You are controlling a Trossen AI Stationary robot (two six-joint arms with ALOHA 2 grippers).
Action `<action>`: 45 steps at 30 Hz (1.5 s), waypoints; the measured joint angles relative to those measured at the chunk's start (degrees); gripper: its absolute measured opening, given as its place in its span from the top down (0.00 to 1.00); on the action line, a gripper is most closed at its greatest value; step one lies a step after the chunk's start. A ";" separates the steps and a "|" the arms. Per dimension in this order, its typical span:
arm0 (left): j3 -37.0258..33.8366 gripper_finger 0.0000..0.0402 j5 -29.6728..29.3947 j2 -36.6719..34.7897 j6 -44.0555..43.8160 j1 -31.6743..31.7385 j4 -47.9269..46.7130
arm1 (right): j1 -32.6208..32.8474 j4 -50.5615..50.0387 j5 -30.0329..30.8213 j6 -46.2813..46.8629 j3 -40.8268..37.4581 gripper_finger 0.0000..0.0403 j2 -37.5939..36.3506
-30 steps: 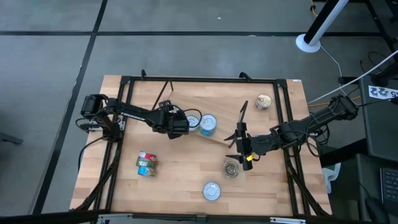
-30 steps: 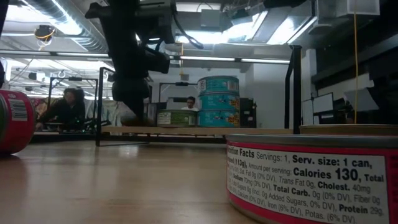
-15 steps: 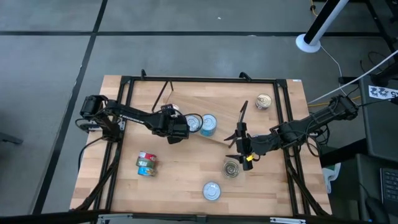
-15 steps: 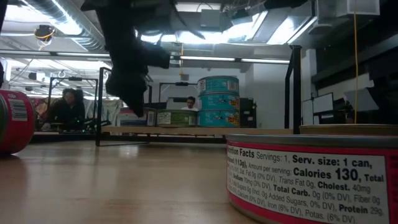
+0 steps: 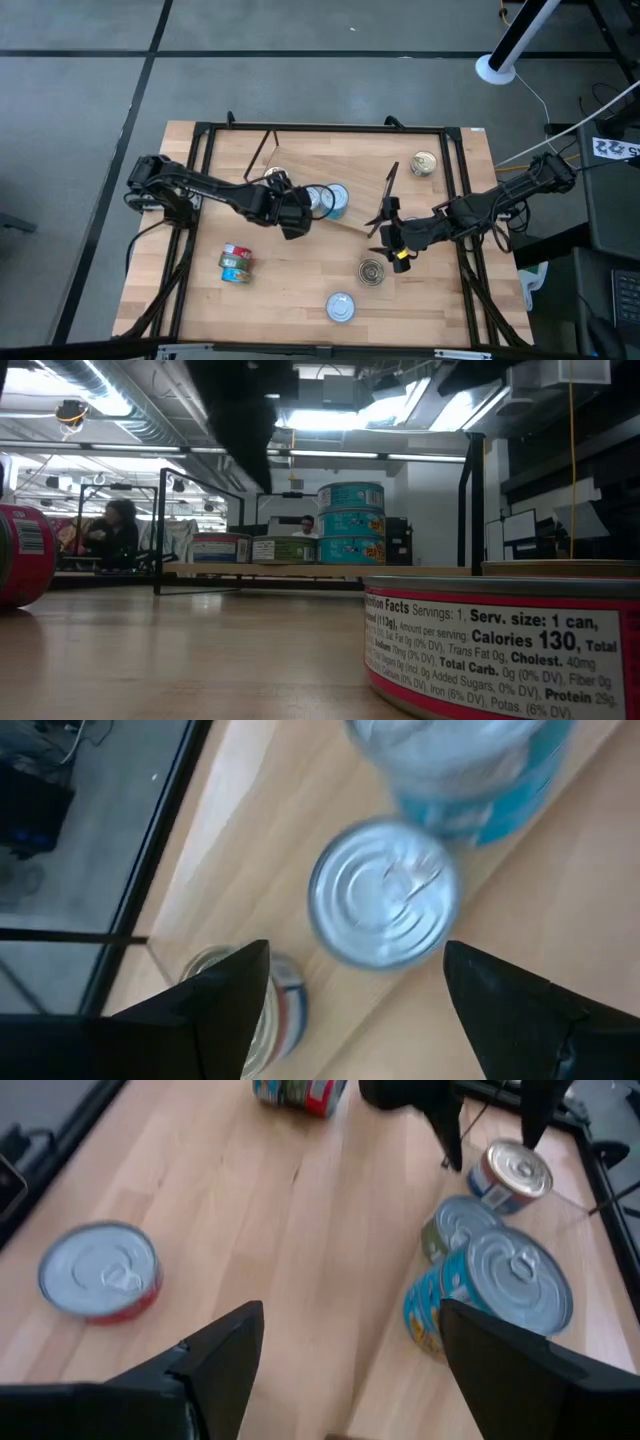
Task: Stack canned seafood by type on shelf
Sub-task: Stack the blue-pink tuna can on top of the blue-pink tuna can on the shelf
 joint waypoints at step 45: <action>1.67 0.49 30.81 23.15 50.49 -6.94 60.99 | 0.04 -11.51 -18.89 8.10 -7.43 0.26 0.04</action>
